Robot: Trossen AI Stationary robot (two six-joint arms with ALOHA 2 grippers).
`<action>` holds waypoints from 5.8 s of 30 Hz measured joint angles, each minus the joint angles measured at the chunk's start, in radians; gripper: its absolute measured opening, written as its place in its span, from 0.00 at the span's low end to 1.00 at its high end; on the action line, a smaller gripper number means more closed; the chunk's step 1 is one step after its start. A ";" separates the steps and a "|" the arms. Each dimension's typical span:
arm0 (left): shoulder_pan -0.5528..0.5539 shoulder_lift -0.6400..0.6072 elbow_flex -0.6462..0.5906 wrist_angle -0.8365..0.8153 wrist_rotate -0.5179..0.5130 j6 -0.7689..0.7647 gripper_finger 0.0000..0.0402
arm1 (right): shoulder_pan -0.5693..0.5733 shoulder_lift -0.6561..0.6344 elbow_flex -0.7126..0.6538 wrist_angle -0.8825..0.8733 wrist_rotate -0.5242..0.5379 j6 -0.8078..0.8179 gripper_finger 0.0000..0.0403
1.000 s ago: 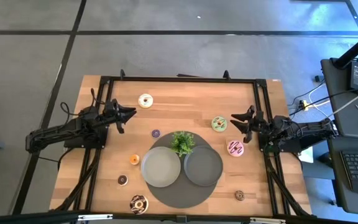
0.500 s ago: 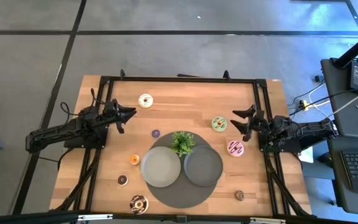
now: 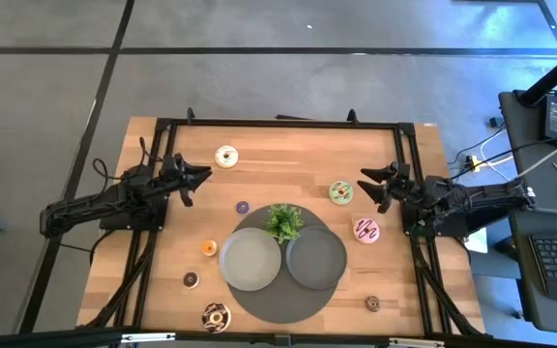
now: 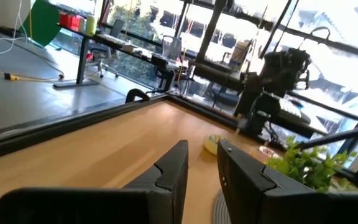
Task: Pick & Place donuts
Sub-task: Put the large blue donut on the black plate, then put the large purple donut on the black plate
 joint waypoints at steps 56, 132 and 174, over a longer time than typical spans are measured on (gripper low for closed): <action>0.001 0.000 0.000 -0.001 -0.104 0.064 0.20 | 0.017 0.957 0.527 -0.373 -0.350 0.079 0.04; 0.001 0.004 0.000 -0.001 -0.134 0.107 0.20 | 0.358 1.199 0.548 -1.019 -0.263 0.952 0.41; 0.001 0.005 0.000 -0.011 -0.164 0.107 0.20 | 0.527 1.629 1.098 -0.884 -0.151 0.363 0.02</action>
